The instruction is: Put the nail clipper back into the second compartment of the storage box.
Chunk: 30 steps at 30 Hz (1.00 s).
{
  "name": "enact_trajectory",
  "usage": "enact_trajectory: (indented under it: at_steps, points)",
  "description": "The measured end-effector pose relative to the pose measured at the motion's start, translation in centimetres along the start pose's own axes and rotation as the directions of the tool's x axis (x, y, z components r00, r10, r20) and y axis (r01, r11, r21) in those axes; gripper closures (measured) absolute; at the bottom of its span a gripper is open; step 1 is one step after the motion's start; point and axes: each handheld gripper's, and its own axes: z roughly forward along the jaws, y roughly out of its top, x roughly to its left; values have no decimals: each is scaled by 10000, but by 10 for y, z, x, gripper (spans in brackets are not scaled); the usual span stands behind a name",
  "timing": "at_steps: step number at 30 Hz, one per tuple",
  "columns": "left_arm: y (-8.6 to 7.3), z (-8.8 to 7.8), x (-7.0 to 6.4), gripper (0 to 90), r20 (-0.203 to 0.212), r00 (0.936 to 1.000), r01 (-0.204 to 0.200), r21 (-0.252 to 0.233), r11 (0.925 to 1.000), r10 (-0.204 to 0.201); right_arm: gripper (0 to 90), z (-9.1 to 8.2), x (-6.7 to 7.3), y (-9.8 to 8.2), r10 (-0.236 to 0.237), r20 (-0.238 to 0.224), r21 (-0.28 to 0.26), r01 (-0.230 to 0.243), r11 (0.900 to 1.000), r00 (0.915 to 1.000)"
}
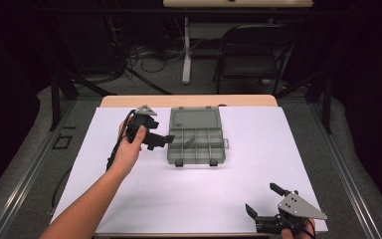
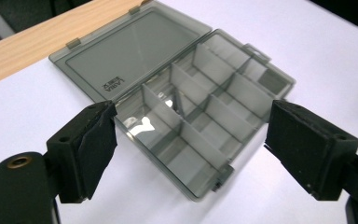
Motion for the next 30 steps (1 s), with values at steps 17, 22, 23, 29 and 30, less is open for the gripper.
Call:
enact_trajectory:
  at_steps: [17, 22, 23, 29, 30]
  points:
    - [-41, -53, -15, 161, 633, 9979, -9, -1556, 9878, 109, 0, 1, 1, 0, -33, 23, -129, 34, 9999, 10000]
    - [-65, -63, -9, 160, 715, 9968, 503, -2040, 9777, -364, 0, 0, 1, 0, -60, 16, -30, 60, 10000, 10000]
    - [-72, -64, -7, 160, 714, 9965, 582, -2161, 9746, -437, 0, 0, 1, 0, -51, 12, -45, 51, 10000, 10000]
    - [-108, -77, -6, 160, 318, 9993, 277, -2564, 9662, -203, 0, 0, 1, 0, -65, 45, -47, 65, 10000, 10000]
    - [-113, -79, -6, 160, 260, 9994, 286, -2675, 9631, -225, 0, 0, 1, 0, -55, 48, -64, 56, 10000, 10000]
